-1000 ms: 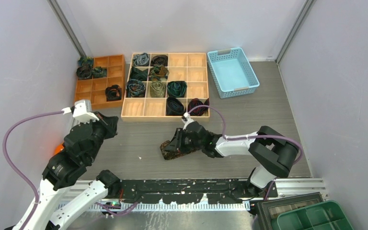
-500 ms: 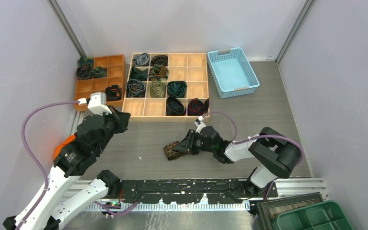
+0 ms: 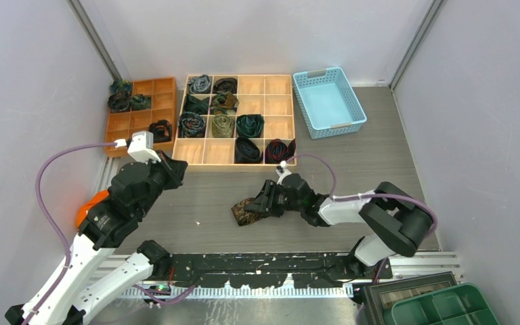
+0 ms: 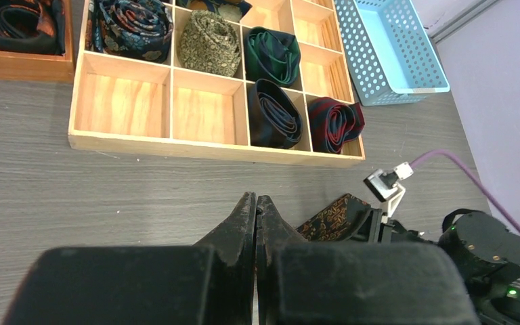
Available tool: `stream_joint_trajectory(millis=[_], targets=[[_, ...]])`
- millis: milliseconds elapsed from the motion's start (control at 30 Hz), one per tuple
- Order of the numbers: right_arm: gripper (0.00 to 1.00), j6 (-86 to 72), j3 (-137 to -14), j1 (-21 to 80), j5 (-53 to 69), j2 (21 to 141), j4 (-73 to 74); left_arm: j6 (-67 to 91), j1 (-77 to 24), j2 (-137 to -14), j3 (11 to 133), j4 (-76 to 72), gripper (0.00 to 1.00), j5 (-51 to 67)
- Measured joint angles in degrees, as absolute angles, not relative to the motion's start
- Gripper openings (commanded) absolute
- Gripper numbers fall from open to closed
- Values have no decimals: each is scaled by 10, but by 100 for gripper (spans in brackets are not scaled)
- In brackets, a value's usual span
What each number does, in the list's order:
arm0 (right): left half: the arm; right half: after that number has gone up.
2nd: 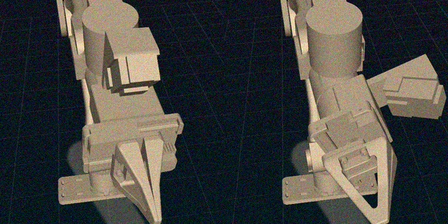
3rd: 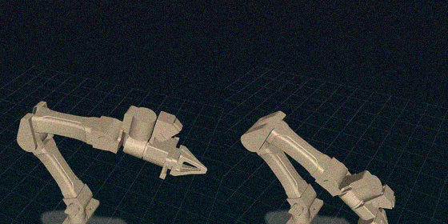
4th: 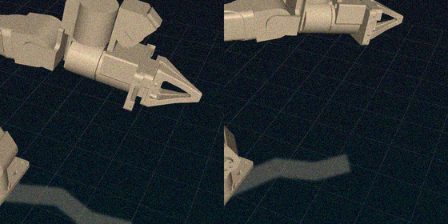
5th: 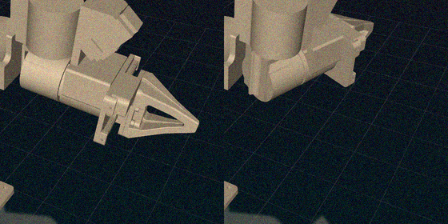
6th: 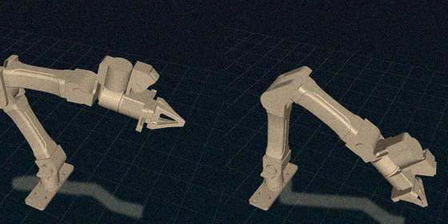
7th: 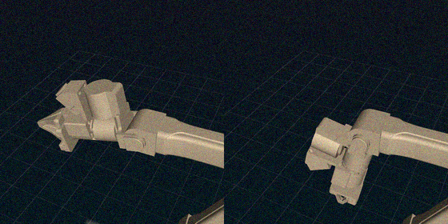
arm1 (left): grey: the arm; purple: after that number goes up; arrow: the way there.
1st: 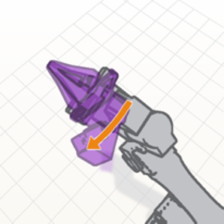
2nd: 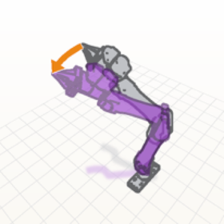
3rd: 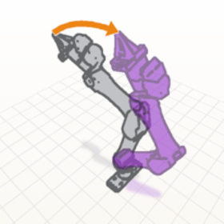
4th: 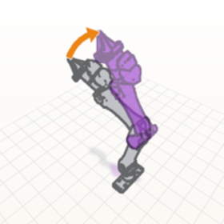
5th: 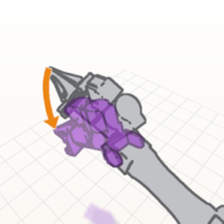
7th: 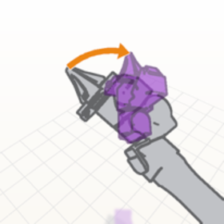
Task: Roll the ties
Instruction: Roll the tie at the center of the board.
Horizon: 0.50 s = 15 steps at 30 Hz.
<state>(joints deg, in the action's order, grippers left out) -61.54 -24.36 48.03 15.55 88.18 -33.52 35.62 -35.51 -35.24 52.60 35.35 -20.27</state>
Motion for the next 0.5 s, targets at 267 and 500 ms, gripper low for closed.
stream_joint_trajectory(millis=[267, 500], targets=[[57, -524, -335, 480, 106, 799, -123, 356, -355, -345, 518, 353, 0, -198], [56, -476, -369, 480, 76, 845, -17, 355, -355, -340, 513, 354, 0, -195]])
